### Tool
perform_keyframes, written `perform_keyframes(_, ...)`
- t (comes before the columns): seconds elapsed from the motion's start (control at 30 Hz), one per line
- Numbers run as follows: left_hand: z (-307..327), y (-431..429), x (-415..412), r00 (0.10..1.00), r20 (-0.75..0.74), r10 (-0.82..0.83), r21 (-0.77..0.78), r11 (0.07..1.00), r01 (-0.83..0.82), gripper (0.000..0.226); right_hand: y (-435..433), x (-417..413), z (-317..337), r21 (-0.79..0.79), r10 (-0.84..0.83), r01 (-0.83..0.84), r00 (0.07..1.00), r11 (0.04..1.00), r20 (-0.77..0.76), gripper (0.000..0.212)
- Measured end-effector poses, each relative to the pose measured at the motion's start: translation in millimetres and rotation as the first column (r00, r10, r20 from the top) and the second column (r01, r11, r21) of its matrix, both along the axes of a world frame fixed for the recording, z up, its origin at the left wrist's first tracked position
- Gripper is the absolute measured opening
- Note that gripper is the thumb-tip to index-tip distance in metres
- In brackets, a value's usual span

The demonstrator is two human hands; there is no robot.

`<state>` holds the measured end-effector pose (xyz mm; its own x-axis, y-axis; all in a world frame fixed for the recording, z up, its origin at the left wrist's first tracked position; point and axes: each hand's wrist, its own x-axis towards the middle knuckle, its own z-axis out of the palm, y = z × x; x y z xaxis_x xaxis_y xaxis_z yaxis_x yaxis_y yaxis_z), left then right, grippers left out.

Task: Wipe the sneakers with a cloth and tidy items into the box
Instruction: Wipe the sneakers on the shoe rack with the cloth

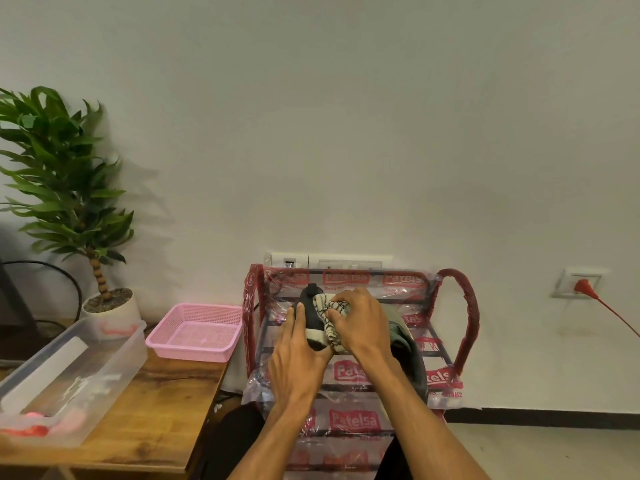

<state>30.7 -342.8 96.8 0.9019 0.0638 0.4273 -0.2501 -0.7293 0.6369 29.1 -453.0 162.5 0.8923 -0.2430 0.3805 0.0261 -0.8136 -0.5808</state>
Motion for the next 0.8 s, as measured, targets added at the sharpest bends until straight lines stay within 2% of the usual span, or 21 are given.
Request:
perform_keyframes(0.1, 0, 1, -1, 1.0, -0.007, 0.009, -0.003, 1.0, -0.009, 0.098, 5, 2, 1, -0.035, -0.048, 0.048, 0.999, 0.998, -0.004, 0.03)
perform_keyframes(0.23, -3, 3, 2, 1.0, 0.011, 0.023, 0.004, 1.0, -0.023, 0.088, 7, 1, 9, 0.095, 0.007, 0.003, 0.994, 0.995, -0.11, 0.028)
perform_keyframes(0.37, 0, 1, 1, 1.0, 0.007, 0.023, -0.012, 1.0, -0.023, 0.086, 11, 5, 10, 0.087, -0.011, 0.02, 0.995, 0.996, -0.102, 0.019)
perform_keyframes(0.5, 1, 1, -2, 1.0, -0.014, 0.005, -0.031, 1.0, -0.006, 0.1, 16, 11, 10, -0.029, -0.084, 0.083, 0.996, 0.996, -0.032, 0.01)
perform_keyframes(0.6, 2, 0, -1, 1.0, -0.011, 0.015, -0.034, 0.999, -0.015, 0.099, 18, 12, 8, -0.163, -0.103, 0.104, 0.995, 0.981, 0.015, 0.011)
perform_keyframes(0.67, 1, 1, -1, 1.0, -0.009, 0.015, -0.051, 0.999, -0.015, 0.099, 18, 11, 6, -0.19, -0.102, 0.105, 0.994, 0.976, 0.025, 0.013)
perform_keyframes(0.73, 1, 2, -2, 1.0, -0.006, 0.009, -0.057, 0.998, -0.01, 0.098, 17, 13, 4, -0.144, -0.1, 0.101, 0.995, 0.984, 0.011, 0.011)
perform_keyframes(0.8, 0, 3, -3, 1.0, -0.004, 0.004, -0.044, 0.999, -0.004, 0.099, 11, 15, 7, 0.038, -0.08, 0.084, 0.993, 0.996, -0.092, 0.013)
